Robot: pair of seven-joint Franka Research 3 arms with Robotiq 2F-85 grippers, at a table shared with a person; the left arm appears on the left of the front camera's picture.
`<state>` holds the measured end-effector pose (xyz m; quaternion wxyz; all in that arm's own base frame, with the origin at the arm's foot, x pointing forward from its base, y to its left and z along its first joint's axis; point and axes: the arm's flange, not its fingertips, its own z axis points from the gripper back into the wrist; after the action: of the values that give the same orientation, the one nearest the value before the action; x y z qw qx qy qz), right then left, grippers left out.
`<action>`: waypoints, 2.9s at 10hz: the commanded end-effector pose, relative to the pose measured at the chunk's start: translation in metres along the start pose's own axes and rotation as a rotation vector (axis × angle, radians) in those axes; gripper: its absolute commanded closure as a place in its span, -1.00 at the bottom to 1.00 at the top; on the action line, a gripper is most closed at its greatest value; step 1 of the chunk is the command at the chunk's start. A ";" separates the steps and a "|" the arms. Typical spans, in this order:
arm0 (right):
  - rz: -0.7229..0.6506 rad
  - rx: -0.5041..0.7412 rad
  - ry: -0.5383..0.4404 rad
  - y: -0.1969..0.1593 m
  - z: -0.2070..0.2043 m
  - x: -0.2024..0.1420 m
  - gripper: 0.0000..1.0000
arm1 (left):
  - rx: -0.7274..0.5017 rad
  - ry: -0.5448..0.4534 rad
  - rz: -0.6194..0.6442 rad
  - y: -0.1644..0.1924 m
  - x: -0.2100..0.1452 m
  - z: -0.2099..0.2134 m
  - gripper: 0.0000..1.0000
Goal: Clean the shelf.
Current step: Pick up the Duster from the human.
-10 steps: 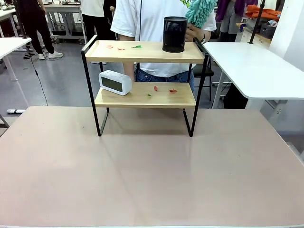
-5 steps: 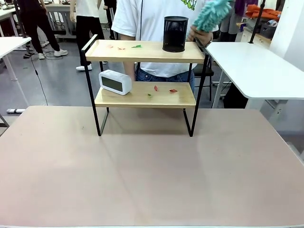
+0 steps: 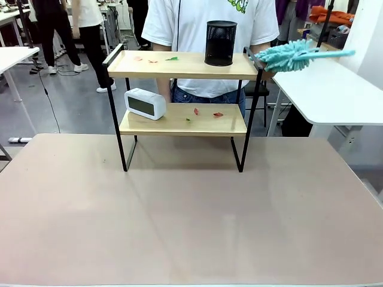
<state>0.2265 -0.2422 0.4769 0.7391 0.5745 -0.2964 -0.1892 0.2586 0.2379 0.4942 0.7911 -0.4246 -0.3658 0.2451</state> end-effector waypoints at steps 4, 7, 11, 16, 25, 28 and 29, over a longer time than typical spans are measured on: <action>0.015 0.022 -0.009 0.001 -0.002 0.001 -0.99 | -0.018 -0.003 -0.022 0.002 0.001 -0.001 -1.00; 0.020 -0.007 0.054 0.005 -0.009 0.006 -0.99 | -0.018 -0.003 -0.022 0.002 0.001 -0.001 -1.00; 0.083 -0.062 0.135 0.051 -0.099 0.049 -0.99 | -0.018 -0.003 -0.022 0.002 0.001 -0.001 -1.00; -0.071 -0.068 0.377 0.062 -0.235 0.074 -0.99 | -0.018 -0.003 -0.022 0.002 0.001 -0.001 -1.00; -0.293 -0.068 0.378 0.049 -0.309 0.080 -0.99 | -0.018 -0.003 -0.022 0.002 0.001 -0.001 -1.00; -0.258 -0.061 0.362 0.049 -0.308 0.080 0.13 | -0.018 -0.003 -0.022 0.002 0.001 -0.001 -1.00; -0.256 -0.052 0.368 0.049 -0.308 0.081 0.23 | -0.018 -0.003 -0.022 0.002 0.001 -0.001 -1.00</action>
<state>0.4799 -0.0579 0.4867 0.7688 0.6091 -0.0646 -0.1837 0.2590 0.2381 0.4929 0.7927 -0.4241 -0.3639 0.2437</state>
